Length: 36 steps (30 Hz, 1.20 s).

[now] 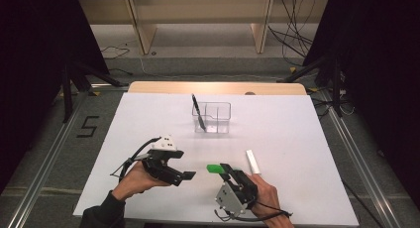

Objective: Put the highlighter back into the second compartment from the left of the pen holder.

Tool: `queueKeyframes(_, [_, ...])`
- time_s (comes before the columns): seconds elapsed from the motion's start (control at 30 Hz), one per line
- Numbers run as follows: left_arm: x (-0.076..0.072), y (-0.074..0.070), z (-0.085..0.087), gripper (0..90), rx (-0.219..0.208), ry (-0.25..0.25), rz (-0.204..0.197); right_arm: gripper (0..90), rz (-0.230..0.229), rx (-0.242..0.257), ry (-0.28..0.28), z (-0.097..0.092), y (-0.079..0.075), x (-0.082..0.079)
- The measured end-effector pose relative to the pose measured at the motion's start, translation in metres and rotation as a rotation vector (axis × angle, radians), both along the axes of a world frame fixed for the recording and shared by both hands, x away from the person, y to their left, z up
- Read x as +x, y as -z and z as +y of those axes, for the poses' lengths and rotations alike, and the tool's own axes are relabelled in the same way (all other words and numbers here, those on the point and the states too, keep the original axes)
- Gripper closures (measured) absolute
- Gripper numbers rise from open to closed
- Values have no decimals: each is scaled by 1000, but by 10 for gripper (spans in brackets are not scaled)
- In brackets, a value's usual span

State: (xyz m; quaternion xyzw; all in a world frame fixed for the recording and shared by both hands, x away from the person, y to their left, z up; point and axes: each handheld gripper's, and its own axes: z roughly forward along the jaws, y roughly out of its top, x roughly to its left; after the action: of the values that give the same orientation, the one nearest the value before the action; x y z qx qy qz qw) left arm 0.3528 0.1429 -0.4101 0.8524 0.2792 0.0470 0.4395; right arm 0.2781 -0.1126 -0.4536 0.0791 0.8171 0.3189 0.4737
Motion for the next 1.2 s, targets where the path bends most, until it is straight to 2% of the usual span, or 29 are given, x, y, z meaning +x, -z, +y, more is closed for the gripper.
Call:
queueKeyframes(0.07, [-2, 4, 4, 160, -30, -24, -38, 774, 46, 61, 1, -5, -5, 4])
queueKeyframes(0.17, [-5, 12, 10, 159, -61, -66, -34, 774, 129, 185, 2, -11, -12, 11])
queueKeyframes(0.3, [-14, 22, 19, 158, -91, -102, -60, 773, 254, 316, -4, -17, -18, 24])
queueKeyframes(0.33, [-15, 25, 21, 158, -109, -119, -62, 773, 291, 357, -7, -18, -20, 27])
queueKeyframes(0.4, [-15, 29, 26, 158, -144, -150, -66, 773, 353, 429, -6, -20, -24, 33])
queueKeyframes(0.47, [-15, 32, 28, 158, -155, -164, -73, 773, 401, 492, -6, -22, -27, 40])
queueKeyframes(0.57, [-14, 34, 31, 158, -161, -164, -75, 773, 447, 545, -6, -24, -29, 49])
queueKeyframes(0.73, [-17, 38, 33, 158, -146, -166, -97, 772, 514, 625, -11, -25, -29, 62])
queueKeyframes(0.87, [-18, 42, 35, 157, -131, -166, -86, 772, 567, 696, -7, -28, -29, 73])
queueKeyframes(1.0, [-20, 46, 37, 156, -127, -169, -81, 772, 609, 752, -5, -30, -31, 84])
queueKeyframes(1.1, [-21, 47, 40, 154, -135, -190, -93, 772, 633, 794, -1, -30, -34, 92])
queueKeyframes(1.2, [-22, 48, 44, 153, -142, -212, -97, 772, 638, 803, 14, -29, -37, 101])
